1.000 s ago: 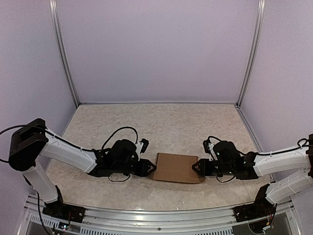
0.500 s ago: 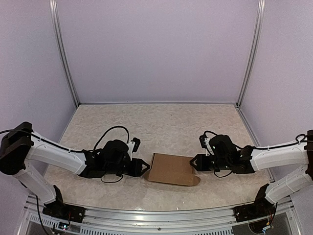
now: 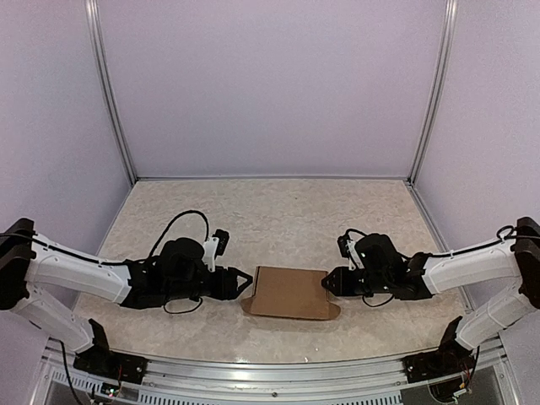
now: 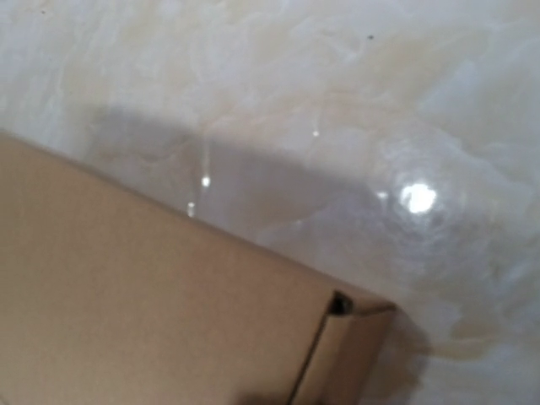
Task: Fold the paper box
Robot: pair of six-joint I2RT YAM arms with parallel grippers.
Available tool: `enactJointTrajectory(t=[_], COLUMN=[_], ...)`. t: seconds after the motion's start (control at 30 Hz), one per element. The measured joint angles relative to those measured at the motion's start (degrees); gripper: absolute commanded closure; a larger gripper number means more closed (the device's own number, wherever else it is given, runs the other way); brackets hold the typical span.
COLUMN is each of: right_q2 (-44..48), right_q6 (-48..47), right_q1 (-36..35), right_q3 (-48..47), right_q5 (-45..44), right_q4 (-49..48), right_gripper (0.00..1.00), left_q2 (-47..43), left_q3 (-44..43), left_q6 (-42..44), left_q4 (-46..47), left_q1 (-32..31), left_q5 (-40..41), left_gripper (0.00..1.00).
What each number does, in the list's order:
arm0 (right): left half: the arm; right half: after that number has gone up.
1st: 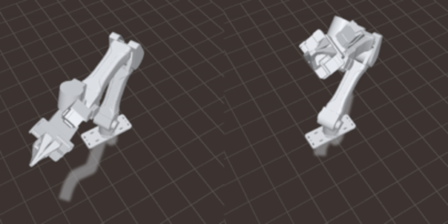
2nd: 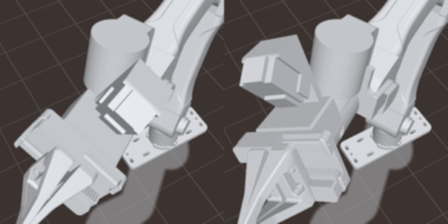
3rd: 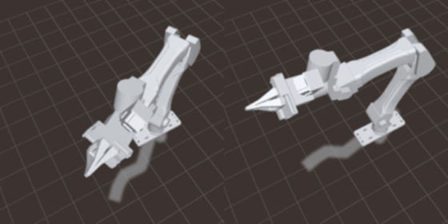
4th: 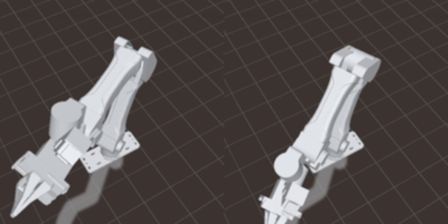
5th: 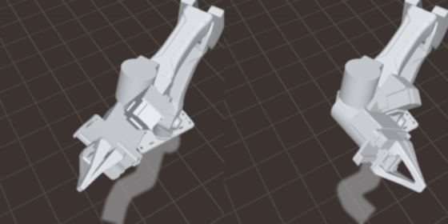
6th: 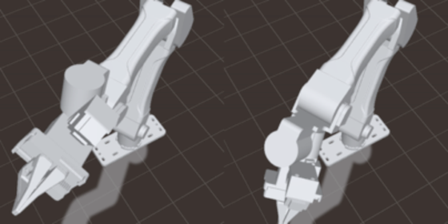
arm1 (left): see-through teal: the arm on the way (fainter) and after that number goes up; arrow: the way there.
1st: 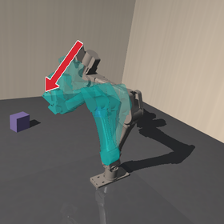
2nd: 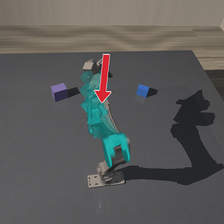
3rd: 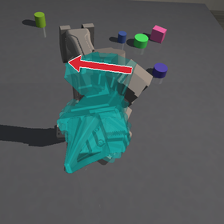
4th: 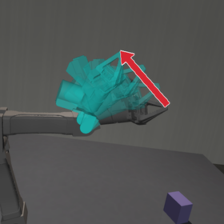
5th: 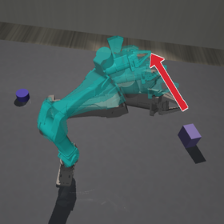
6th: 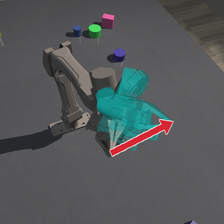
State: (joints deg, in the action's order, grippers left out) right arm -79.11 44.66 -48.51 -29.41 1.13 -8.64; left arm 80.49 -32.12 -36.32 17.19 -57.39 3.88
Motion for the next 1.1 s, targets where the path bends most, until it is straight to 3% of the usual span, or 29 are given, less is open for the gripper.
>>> enactJointTrajectory(t=[0.57,0.7,0.8,1.1], right_q2=[-2.6,-2.5,-2.3,-1.6], right_q6=[1.5,1.5,1.6,3.0], right_q1=[0.1,0.1,0.1,0.1], right_q3=[0.0,0.0,0.3,2.7], right_q5=[3.1,3.0,2.6,2.0], right_q4=[-5.4,-5.4,-5.7,-8.9], right_gripper=[1.0,1.0,1.0,1.0], left_q2=[4.1,4.6,4.6,7.0], left_q3=[5.0,6.4,7.3,9.1], left_q6=[-7.7,-10.4,-12.3,-19.5], left_q4=[11.1,12.4,12.5,19.4], left_q1=[4.2,4.2,4.2,3.4], left_q5=[-11.5,-13.3,-14.0,-15.0], left_gripper=[0.19,0.18,0.11,0.1])
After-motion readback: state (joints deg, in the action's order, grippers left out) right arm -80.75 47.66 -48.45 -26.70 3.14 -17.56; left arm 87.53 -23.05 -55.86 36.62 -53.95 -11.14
